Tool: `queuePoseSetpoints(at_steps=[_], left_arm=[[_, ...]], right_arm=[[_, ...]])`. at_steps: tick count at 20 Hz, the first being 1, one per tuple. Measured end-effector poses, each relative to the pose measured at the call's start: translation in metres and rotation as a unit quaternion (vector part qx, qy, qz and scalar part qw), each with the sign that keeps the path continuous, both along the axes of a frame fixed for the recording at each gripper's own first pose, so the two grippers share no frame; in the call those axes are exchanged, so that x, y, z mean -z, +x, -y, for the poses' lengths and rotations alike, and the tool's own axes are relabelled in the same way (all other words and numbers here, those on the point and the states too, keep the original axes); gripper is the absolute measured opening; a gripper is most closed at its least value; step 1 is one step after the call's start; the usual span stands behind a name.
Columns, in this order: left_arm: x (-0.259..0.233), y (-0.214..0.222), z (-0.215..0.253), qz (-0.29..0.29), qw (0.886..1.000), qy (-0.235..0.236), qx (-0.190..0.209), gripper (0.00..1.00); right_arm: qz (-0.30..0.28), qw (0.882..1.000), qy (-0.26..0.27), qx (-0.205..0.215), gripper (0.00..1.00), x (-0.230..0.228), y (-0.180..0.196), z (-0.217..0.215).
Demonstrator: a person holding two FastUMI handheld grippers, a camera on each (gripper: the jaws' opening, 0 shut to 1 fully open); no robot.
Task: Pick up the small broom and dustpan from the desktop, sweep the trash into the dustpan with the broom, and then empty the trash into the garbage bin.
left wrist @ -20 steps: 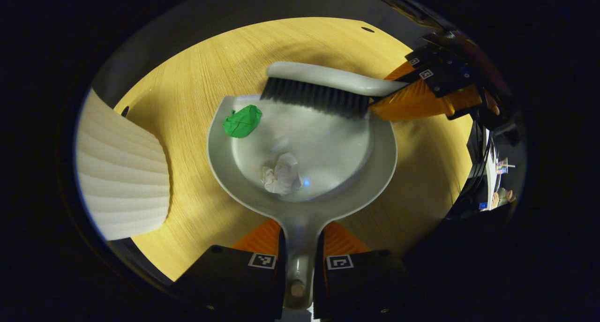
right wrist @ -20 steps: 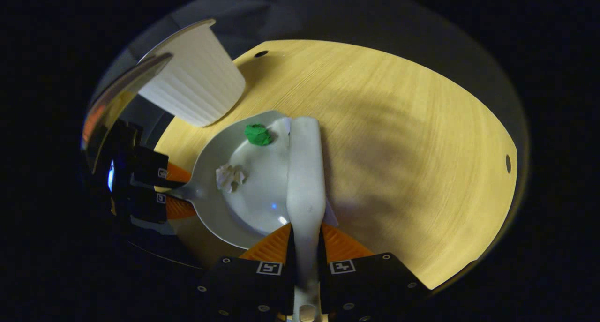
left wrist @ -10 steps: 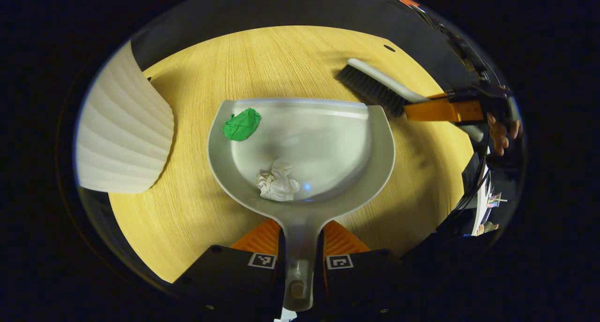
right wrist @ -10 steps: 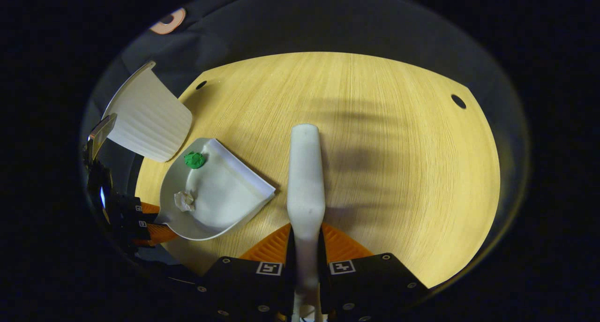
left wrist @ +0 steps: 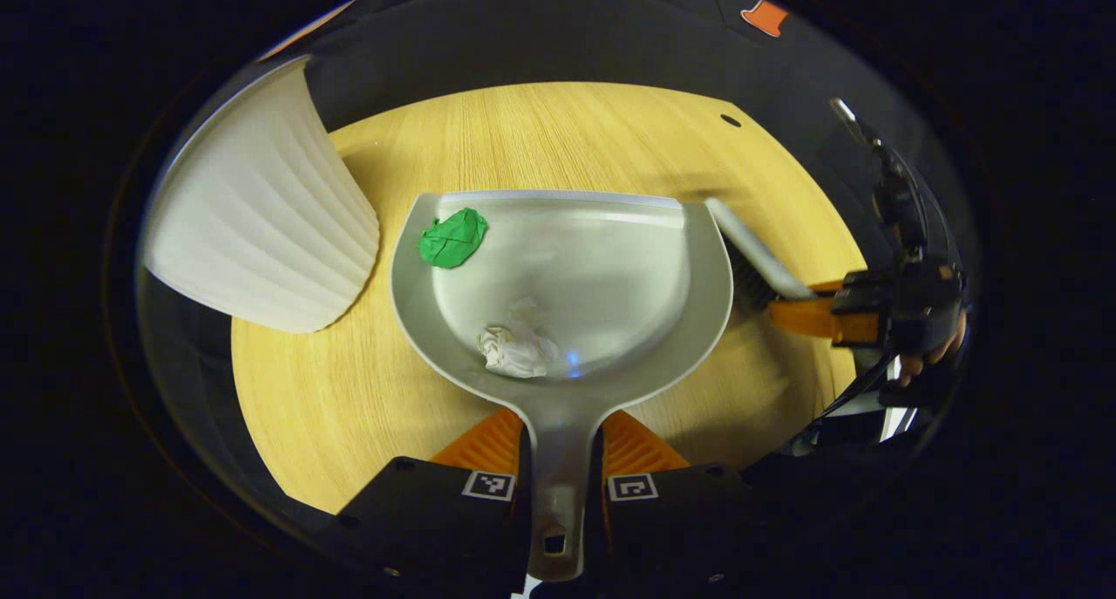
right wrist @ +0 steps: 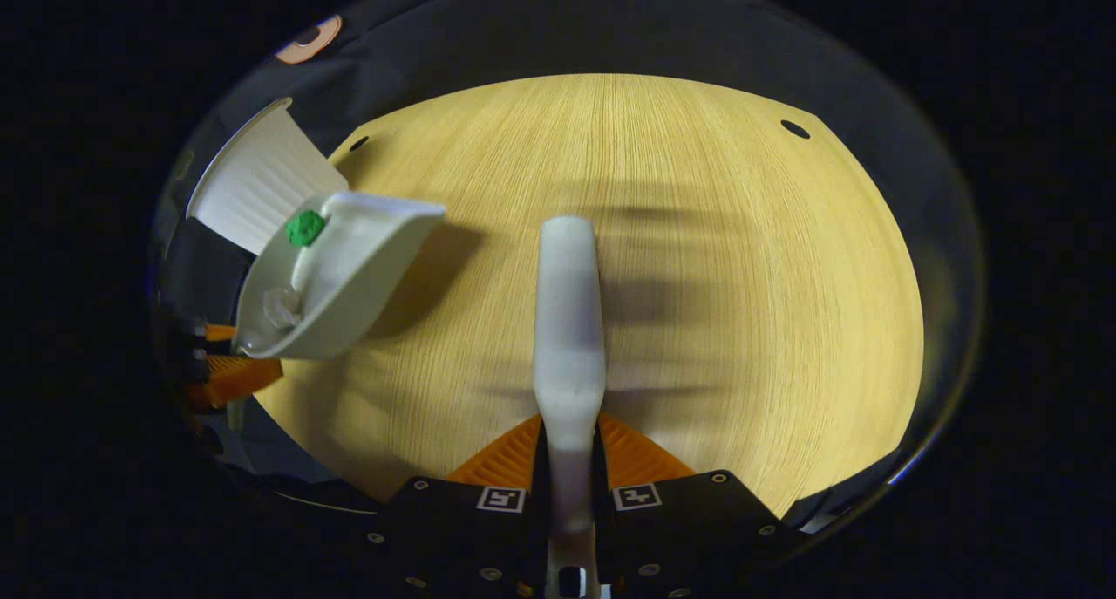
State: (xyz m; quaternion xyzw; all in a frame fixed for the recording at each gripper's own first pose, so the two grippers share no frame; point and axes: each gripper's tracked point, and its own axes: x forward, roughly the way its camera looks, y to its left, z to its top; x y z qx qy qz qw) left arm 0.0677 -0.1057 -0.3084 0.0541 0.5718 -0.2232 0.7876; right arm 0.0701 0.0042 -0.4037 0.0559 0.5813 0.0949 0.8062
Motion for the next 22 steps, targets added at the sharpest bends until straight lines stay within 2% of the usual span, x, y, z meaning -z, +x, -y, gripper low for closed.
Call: queuePoseSetpoints(at_steps=[3, 6, 7, 8, 13, 18, 22], left_arm=[[-0.028, 0.023, 0.012, 0.024, 0.999, -0.015, -0.027, 0.24], [-0.052, 0.019, 0.020, 0.051, 0.997, -0.028, -0.041, 0.24], [-0.062, 0.023, 0.024, 0.061, 0.996, -0.031, -0.048, 0.24], [-0.076, 0.023, 0.024, 0.070, 0.996, -0.030, -0.050, 0.24], [-0.130, 0.027, 0.020, 0.083, 0.993, -0.042, -0.075, 0.24], [-0.175, 0.040, -0.006, 0.113, 0.988, -0.028, -0.101, 0.24], [-0.190, 0.075, -0.064, 0.159, 0.979, 0.022, -0.127, 0.24]], right_arm=[[-0.010, 1.000, 0.003, -0.001, 0.22, 0.039, -0.009, -0.008], [-0.009, 1.000, 0.002, -0.020, 0.22, 0.067, 0.001, -0.012], [-0.006, 1.000, -0.002, -0.030, 0.22, 0.052, -0.017, -0.015], [-0.002, 0.999, -0.003, -0.035, 0.22, 0.057, -0.004, -0.008], [0.011, 0.999, -0.006, -0.042, 0.22, 0.066, 0.002, -0.011], [0.018, 0.998, -0.008, -0.054, 0.22, 0.065, 0.004, -0.011], [0.019, 0.999, -0.005, -0.049, 0.22, 0.066, 0.005, -0.013]])
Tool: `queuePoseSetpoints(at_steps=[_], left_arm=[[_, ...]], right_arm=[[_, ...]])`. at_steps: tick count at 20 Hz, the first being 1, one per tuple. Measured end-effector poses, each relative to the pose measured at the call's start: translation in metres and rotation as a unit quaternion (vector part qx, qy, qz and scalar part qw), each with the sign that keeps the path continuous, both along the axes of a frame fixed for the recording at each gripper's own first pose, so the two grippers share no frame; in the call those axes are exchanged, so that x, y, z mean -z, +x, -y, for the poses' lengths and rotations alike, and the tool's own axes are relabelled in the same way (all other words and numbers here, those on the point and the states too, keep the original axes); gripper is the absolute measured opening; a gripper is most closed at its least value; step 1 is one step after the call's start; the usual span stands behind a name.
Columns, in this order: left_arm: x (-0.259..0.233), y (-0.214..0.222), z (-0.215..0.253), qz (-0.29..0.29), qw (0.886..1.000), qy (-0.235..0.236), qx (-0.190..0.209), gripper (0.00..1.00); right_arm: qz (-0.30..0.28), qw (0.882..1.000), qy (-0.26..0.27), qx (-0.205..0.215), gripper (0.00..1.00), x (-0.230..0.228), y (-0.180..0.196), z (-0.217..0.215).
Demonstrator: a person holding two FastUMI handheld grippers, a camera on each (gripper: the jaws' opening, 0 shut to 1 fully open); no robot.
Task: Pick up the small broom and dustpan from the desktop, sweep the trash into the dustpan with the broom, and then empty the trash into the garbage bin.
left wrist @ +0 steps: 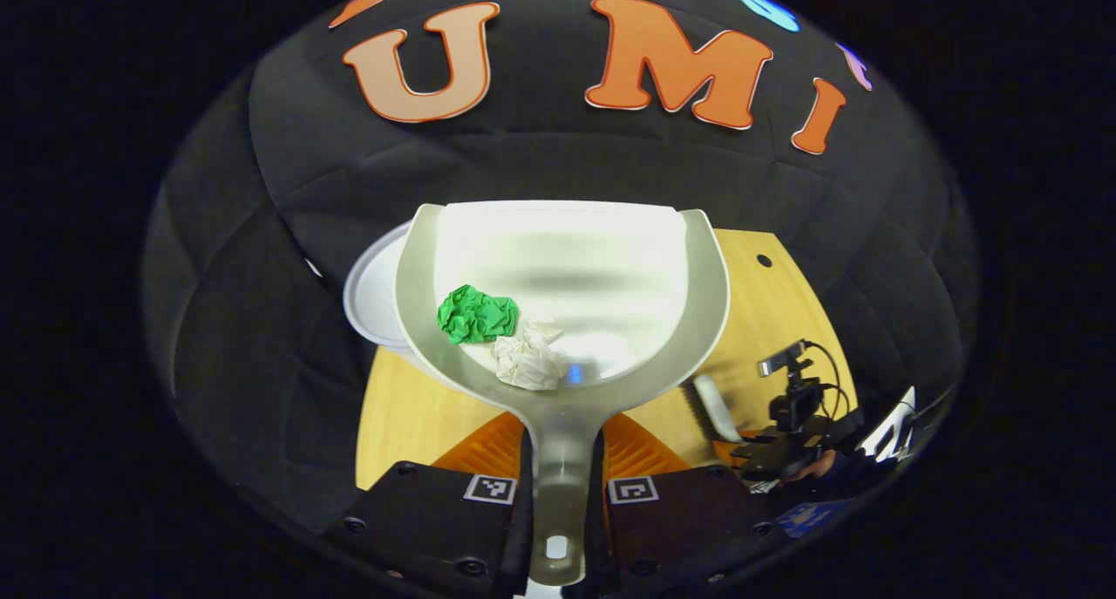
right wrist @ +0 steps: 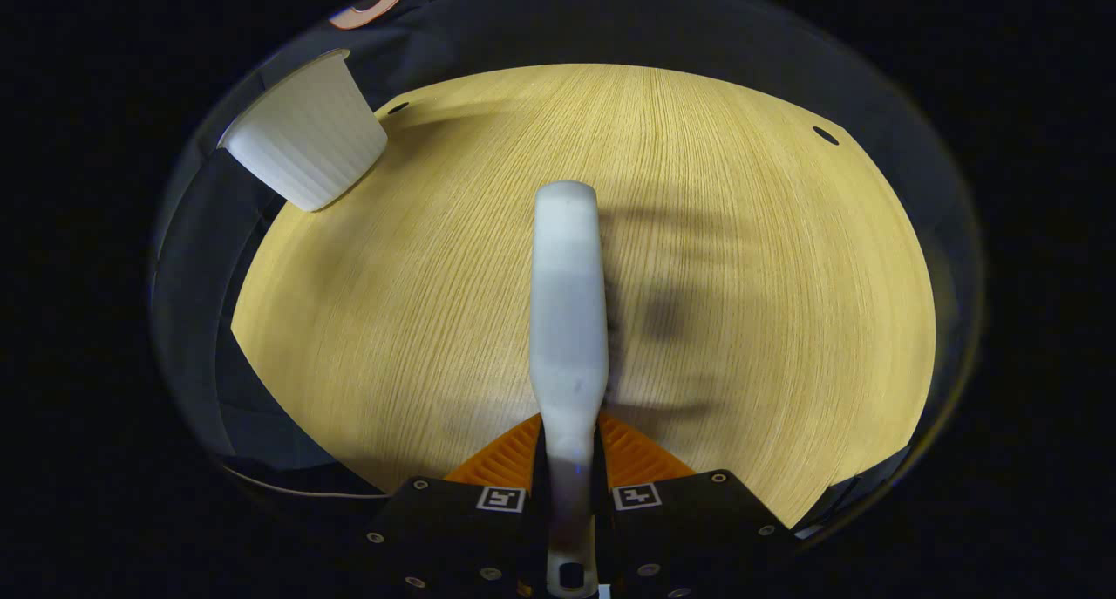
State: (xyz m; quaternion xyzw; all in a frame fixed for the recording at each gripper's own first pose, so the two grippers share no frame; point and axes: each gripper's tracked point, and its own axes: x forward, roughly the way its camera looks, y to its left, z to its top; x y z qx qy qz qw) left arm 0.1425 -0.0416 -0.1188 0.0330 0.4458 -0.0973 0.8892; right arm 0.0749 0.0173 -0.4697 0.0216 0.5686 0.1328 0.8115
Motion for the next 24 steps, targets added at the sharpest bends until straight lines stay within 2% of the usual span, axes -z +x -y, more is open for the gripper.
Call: queuePoseSetpoints(at_steps=[2, 3, 5, 9, 14, 16, 19, 22, 24], left_arm=[[0.010, 0.012, -0.024, -0.012, 1.000, 0.012, -0.009, 0.24], [0.015, 0.018, -0.035, -0.020, 1.000, 0.015, -0.018, 0.27], [0.026, 0.035, -0.066, -0.030, 0.999, 0.030, -0.033, 0.24], [0.033, 0.061, -0.138, -0.046, 0.992, 0.107, -0.054, 0.24], [0.026, 0.063, -0.166, -0.069, 0.971, 0.228, -0.004, 0.24], [0.018, 0.067, -0.168, -0.081, 0.957, 0.277, 0.023, 0.24], [0.004, 0.078, -0.163, -0.097, 0.926, 0.353, 0.089, 0.24], [-0.007, 0.090, -0.169, -0.101, 0.884, 0.432, 0.148, 0.24], [-0.011, 0.104, -0.169, -0.097, 0.856, 0.477, 0.172, 0.24]], right_arm=[[-0.003, 1.000, 0.003, -0.003, 0.22, -0.001, 0.001, -0.001], [-0.002, 1.000, -0.001, -0.002, 0.22, -0.001, 0.001, 0.001], [-0.003, 1.000, -0.004, 0.004, 0.22, 0.000, 0.001, -0.001], [-0.009, 1.000, -0.006, 0.015, 0.22, 0.001, 0.002, -0.001], [-0.019, 0.999, -0.007, 0.032, 0.22, 0.002, 0.007, -0.001], [-0.022, 0.999, -0.007, 0.036, 0.22, 0.001, 0.008, -0.001], [-0.026, 0.999, -0.005, 0.041, 0.22, 0.004, 0.009, -0.003], [-0.028, 0.998, 0.001, 0.051, 0.22, 0.006, 0.010, -0.006], [-0.028, 0.998, 0.003, 0.055, 0.22, 0.004, 0.009, -0.005]])
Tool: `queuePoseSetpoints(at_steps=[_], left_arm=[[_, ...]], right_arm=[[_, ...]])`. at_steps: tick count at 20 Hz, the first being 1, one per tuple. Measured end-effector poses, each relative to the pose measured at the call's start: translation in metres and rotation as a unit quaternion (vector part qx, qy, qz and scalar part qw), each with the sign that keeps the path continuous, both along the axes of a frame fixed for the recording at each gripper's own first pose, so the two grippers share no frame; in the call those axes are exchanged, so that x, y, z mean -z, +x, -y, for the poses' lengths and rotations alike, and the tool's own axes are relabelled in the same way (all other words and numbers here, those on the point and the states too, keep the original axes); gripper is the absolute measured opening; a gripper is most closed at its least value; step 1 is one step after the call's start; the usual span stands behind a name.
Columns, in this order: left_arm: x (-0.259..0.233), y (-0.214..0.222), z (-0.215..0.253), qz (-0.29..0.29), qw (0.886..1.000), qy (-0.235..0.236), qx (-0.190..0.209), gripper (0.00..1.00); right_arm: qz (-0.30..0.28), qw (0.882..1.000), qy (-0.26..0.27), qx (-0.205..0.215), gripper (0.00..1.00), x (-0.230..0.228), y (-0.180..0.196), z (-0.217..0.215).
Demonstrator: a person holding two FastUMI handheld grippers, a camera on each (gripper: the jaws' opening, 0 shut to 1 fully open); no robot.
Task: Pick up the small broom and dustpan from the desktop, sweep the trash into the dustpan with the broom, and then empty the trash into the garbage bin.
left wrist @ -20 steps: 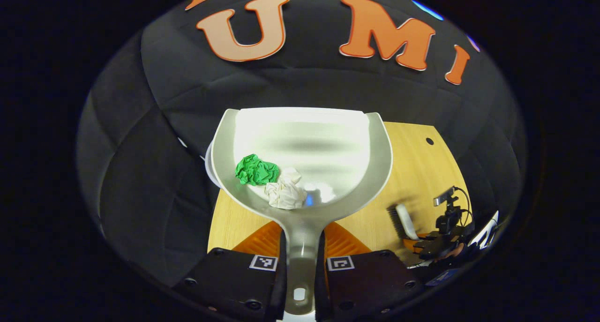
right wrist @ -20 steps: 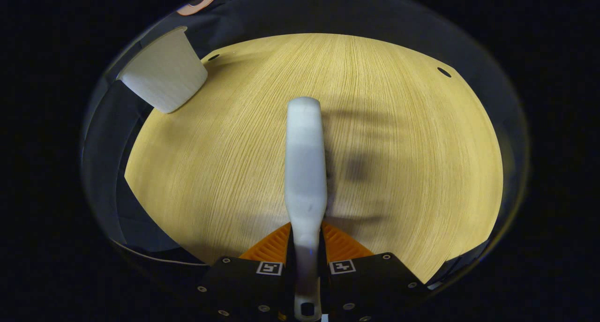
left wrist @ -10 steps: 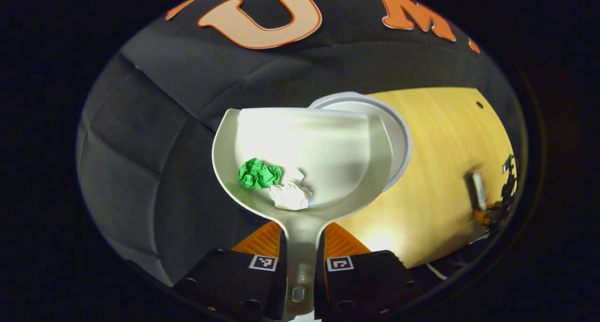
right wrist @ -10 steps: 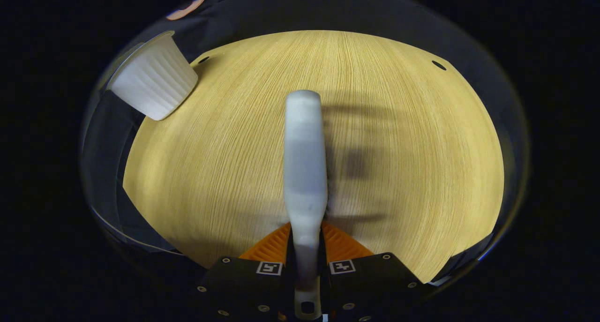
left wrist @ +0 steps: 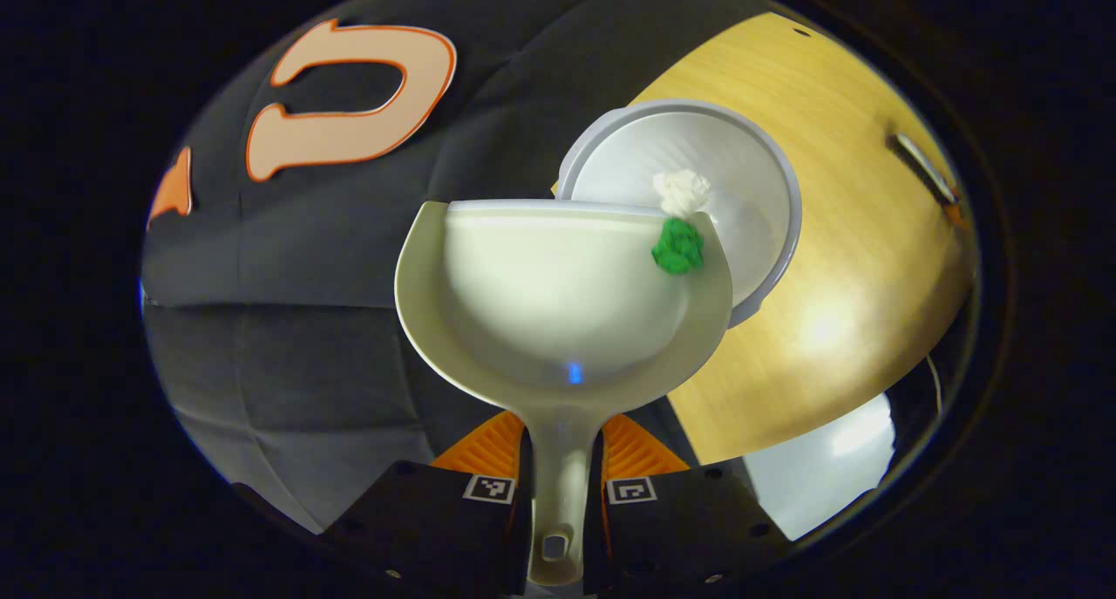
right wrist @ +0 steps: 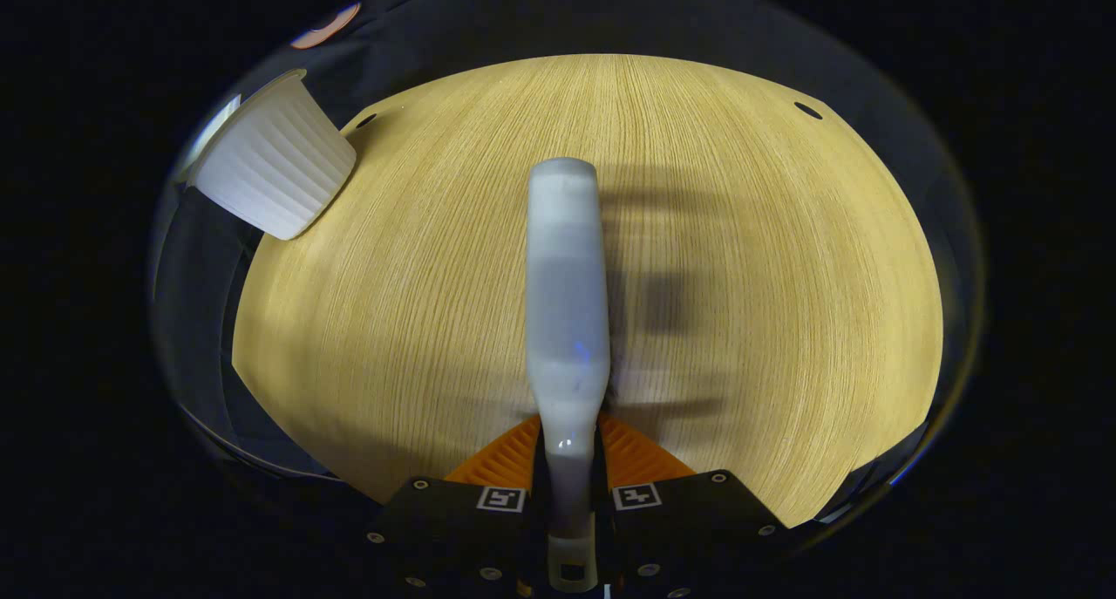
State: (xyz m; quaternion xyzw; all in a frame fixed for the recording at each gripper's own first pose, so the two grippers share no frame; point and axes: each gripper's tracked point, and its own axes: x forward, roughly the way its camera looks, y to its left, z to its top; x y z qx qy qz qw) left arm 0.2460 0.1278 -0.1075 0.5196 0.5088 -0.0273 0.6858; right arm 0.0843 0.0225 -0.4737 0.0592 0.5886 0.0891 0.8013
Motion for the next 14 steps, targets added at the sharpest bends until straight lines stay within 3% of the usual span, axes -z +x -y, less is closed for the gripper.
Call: queuePoseSetpoints(at_steps=[4, 6, 9, 14], left_arm=[[0.005, 0.022, 0.007, -0.005, 0.995, 0.068, 0.066, 0.24], [0.008, 0.016, 0.003, -0.001, 0.993, 0.083, 0.079, 0.24], [0.011, 0.021, 0.006, 0.012, 0.996, 0.070, 0.056, 0.24], [0.028, 0.016, 0.008, 0.051, 0.998, -0.026, -0.030, 0.24]], right_arm=[[-0.001, 1.000, -0.002, 0.004, 0.22, 0.000, 0.000, 0.000], [-0.001, 1.000, -0.001, 0.004, 0.22, -0.001, 0.000, 0.000], [0.000, 1.000, -0.002, 0.005, 0.22, -0.001, 0.000, 0.000], [0.005, 1.000, 0.000, 0.010, 0.22, -0.004, 0.000, 0.000]])
